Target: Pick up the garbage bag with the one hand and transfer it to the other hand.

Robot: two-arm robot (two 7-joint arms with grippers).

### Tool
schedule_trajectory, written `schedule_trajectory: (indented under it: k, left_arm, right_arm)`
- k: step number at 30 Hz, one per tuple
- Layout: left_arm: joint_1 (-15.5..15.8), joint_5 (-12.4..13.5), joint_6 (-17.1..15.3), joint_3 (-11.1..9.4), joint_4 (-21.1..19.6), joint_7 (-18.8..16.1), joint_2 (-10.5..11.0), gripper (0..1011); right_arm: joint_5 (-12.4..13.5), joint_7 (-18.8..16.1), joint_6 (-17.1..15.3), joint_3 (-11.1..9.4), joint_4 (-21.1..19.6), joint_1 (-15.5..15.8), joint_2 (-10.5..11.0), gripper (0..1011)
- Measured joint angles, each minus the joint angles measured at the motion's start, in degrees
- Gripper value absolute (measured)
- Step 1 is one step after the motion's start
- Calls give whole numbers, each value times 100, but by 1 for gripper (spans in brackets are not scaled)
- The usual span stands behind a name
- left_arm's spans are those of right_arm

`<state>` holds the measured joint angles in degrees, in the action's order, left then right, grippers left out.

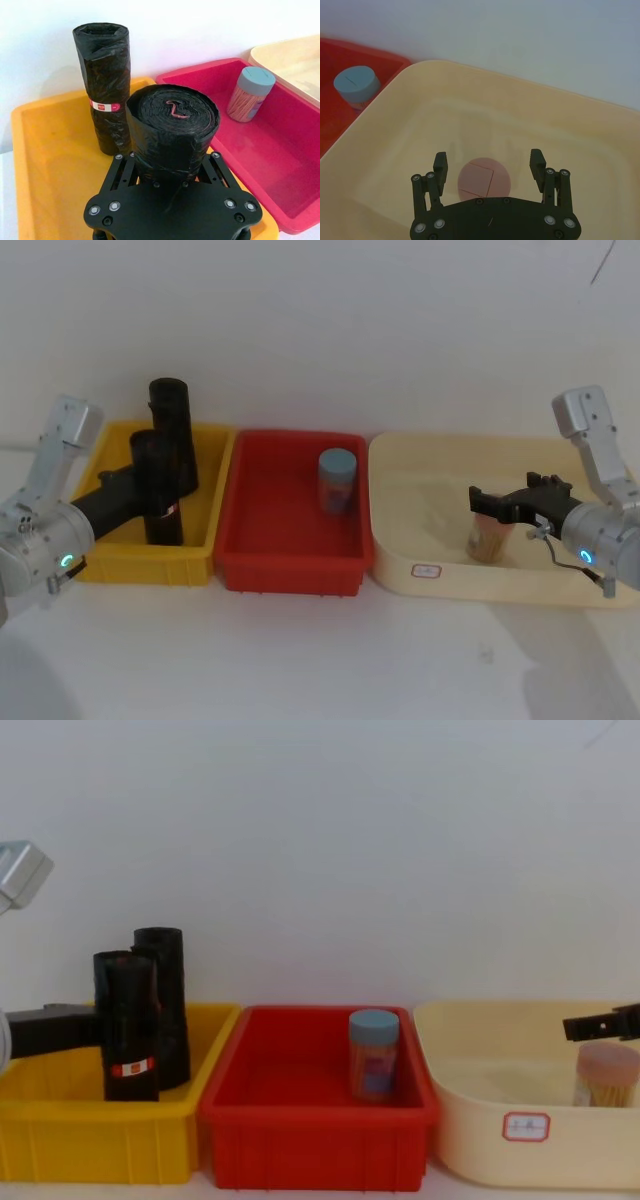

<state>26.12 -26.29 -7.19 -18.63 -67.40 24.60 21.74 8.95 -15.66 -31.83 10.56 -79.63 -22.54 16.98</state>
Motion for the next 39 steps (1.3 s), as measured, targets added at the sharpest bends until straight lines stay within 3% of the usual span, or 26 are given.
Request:
schedule_trajectory:
  k: [13,23,30,39]
  left_arm:
    - [79,-96,-133,75,-460,113,134,440]
    - [371,-346,-227,66,-722,640,272,440]
    - [700,-494,-242,-33,-439,1071,230,440]
    - [1378,-533,-87,-339,270,1751,21,440]
  right_arm:
    - [7,-12,10,-1,53,-11,-11,1001]
    - [7,-18,11,-1,69,-17,-16,1000]
    - [7,-20,11,-5,60,-16,-18,1000]
    - [-21,-16,70,-46,-282,100,8,1000]
